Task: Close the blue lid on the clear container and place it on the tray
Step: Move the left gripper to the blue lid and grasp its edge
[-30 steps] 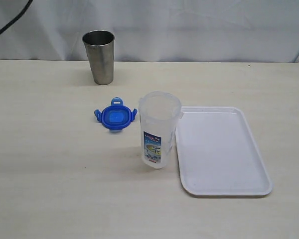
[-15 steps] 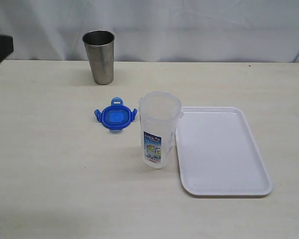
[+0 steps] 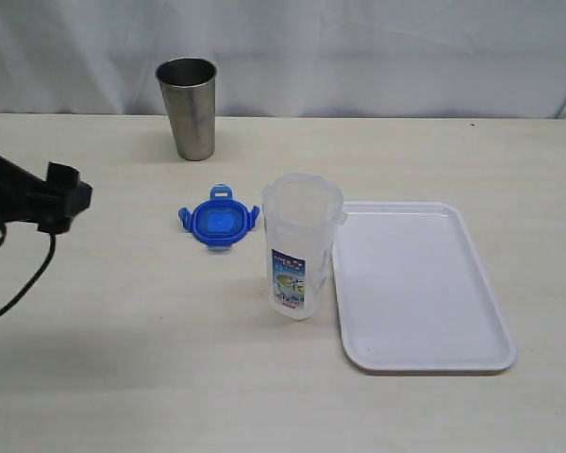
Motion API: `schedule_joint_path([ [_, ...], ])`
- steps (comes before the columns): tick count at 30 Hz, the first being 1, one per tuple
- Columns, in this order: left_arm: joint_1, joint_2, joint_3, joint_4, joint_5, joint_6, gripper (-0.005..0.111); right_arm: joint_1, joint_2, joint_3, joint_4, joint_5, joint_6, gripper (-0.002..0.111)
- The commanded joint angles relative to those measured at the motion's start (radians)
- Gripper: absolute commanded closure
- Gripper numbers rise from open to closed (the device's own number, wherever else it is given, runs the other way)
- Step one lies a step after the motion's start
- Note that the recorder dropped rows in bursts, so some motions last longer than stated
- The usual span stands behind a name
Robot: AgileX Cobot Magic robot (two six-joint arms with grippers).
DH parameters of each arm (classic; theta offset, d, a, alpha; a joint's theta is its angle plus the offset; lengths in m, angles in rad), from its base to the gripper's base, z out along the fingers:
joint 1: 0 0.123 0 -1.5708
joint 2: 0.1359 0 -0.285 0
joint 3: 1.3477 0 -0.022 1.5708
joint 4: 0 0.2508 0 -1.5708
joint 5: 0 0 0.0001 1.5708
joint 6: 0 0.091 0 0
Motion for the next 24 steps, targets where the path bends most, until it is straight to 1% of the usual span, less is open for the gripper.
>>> schedule_joint_path([
  [1,-0.046,0.148,-0.048,-0.059,-0.022,0.043,0.002,0.001,-0.004,0.002,-0.001,-0.003,-0.001,0.104],
  [4,-0.103,0.234,-0.074,-0.113,-0.116,0.074,0.002,0.001,-0.004,0.002,-0.001,-0.003,-0.001,0.104],
  [5,-0.122,0.261,-0.085,-0.102,-0.145,0.074,0.002,0.001,-0.004,0.002,-0.001,-0.003,-0.001,0.104],
  [7,-0.145,0.308,-0.098,-0.064,-0.253,0.076,0.002,0.001,-0.004,0.002,-0.001,-0.003,-0.001,0.104],
  [8,-0.147,0.327,-0.100,-0.039,-0.313,0.076,0.002,0.001,-0.004,0.002,-0.001,-0.003,-0.001,0.104],
  [10,-0.145,0.361,-0.103,-0.027,-0.369,0.070,0.002,0.001,-0.004,0.002,-0.001,-0.003,-0.001,0.104],
  [13,-0.145,0.395,-0.103,-0.030,-0.419,0.065,0.002,0.001,-0.004,0.002,-0.001,-0.003,-0.001,0.104],
  [16,-0.145,0.420,-0.103,-0.030,-0.428,0.065,0.002,0.001,-0.004,0.002,-0.001,-0.003,-0.001,0.104],
  [17,-0.143,0.425,-0.103,-0.030,-0.433,0.065,0.004,0.001,-0.004,0.002,-0.001,-0.003,-0.001,0.104],
  [18,-0.133,0.425,-0.104,-0.034,-0.441,0.065,0.007,0.001,-0.004,0.002,-0.001,-0.003,-0.001,0.104],
  [20,-0.106,0.425,-0.107,-0.069,-0.467,0.067,0.021,0.001,-0.004,0.002,-0.001,-0.003,-0.001,0.104],
  [21,-0.083,0.425,-0.115,-0.076,-0.475,0.067,0.034,0.001,-0.004,0.002,-0.001,-0.003,-0.001,0.104],
  [24,-0.045,0.425,-0.124,-0.076,-0.496,0.067,0.061,0.001,-0.004,0.002,-0.001,-0.003,-0.001,0.104],
])
